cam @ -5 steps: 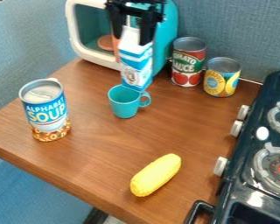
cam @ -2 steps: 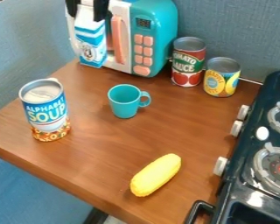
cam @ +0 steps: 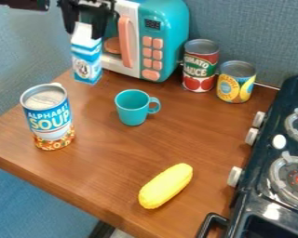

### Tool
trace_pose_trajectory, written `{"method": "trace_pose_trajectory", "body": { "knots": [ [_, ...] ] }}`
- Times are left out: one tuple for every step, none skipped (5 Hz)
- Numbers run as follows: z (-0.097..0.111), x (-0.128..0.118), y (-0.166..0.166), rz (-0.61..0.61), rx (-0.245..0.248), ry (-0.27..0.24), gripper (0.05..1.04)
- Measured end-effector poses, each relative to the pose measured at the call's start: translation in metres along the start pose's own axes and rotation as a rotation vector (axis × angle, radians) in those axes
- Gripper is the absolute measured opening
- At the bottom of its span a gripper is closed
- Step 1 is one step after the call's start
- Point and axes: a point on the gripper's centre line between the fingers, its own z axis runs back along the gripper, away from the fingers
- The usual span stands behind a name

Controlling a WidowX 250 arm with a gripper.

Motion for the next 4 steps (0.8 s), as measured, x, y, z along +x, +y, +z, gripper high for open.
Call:
{"method": "trace_pose_trajectory", "body": {
  "knots": [
    [-0.028,-0.006,-0.002,0.003,0.003,0.077,0.803],
    [-0.034,-0.011,-0.003,-0.004,0.003,0.098,0.803],
    [-0.034,-0.014,-0.001,0.003,-0.009,0.087,0.845],
    [-0.047,-0.013,0.0,0.011,-0.091,0.065,1.018]
  ]
}}
